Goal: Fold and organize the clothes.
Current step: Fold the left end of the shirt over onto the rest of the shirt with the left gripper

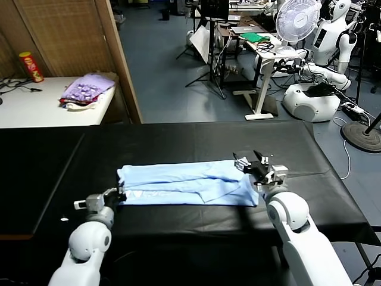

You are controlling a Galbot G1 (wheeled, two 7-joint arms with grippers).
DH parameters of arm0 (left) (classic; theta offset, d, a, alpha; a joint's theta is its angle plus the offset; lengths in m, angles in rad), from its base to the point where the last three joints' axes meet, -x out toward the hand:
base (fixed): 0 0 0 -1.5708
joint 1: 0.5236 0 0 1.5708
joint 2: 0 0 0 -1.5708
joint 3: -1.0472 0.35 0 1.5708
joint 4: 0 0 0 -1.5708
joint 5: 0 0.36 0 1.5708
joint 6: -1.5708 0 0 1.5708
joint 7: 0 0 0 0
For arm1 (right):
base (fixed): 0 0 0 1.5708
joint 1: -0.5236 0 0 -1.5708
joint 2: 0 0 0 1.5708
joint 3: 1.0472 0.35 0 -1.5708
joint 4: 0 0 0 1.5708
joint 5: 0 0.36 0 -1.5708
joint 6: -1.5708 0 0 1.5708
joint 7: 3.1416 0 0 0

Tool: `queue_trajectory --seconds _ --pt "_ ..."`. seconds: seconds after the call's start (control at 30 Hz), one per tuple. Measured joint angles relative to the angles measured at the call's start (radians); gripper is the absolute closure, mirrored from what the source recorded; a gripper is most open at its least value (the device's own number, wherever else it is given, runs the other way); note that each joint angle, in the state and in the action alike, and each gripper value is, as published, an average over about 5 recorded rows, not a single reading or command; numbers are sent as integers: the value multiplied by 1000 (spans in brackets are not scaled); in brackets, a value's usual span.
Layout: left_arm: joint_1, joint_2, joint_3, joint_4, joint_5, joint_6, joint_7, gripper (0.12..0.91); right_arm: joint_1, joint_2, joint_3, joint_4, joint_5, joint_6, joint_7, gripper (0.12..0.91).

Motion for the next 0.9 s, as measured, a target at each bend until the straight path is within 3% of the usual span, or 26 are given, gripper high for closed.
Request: queue_trajectory --seconds 0.2,0.37,0.57,0.7,0.9 --pt "30 162 -36 -14 172 -13 -14 868 -6 8 2 20 -1 -9 5 227" --pt "34 227 -17 -63 151 41 -36 868 -25 6 8 36 -5 -16 9 227" --pt "-4 145 111 -156 -21 117 -103 868 -51 1 27 51 -24 -23 14 227" --pt "-43 53 219 -176 -113 115 -124 868 -70 9 37 49 -41 -23 14 227" --pt "-113 -95 341 -129 -134 92 -126 868 -81 20 42 39 -56 -25 15 227"
